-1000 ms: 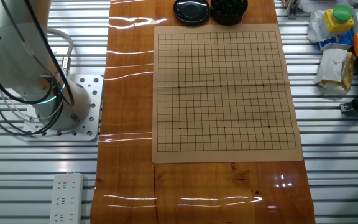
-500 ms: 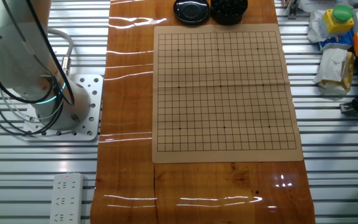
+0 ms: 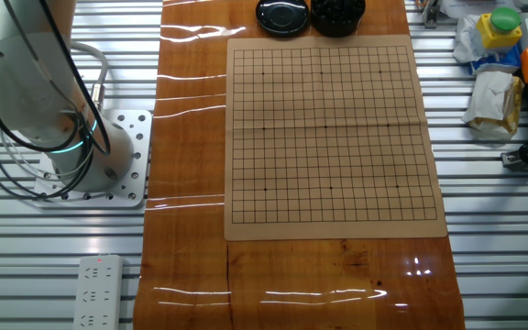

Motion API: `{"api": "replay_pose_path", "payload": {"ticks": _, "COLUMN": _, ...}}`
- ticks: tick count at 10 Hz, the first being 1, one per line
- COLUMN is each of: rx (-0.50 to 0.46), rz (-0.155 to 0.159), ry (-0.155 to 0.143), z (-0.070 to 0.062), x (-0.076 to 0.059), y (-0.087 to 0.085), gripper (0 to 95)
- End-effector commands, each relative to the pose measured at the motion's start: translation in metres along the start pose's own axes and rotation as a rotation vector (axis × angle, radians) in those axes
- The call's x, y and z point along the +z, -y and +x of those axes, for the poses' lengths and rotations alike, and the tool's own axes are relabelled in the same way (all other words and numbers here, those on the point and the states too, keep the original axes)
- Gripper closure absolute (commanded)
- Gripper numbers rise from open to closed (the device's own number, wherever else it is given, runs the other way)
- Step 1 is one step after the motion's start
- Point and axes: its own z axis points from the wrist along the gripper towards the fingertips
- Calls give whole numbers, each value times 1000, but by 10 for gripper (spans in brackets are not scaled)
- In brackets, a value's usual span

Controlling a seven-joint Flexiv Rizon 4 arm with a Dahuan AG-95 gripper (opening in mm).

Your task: Play the first move as black on the 3-4 point in the upper right corner of the Go board

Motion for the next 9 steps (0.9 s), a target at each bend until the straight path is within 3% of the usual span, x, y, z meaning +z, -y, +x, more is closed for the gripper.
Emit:
{"api": "replay_pose_path", "payload": {"ticks": 1, "rx": 1, "rz": -1, "ry": 0, "z": 1, "x": 0, "y": 0, "gripper": 950}}
{"api": "replay_pose_path", "payload": {"ticks": 5, "rx": 2, "rz": 8, "ry": -4, "z": 1, "x": 0, "y": 0, "gripper": 950}}
{"api": "replay_pose_path", "payload": {"ticks": 9, "rx": 69, "rz": 3, "ry": -2, "z": 1, "x": -7, "y": 0, "gripper": 950}}
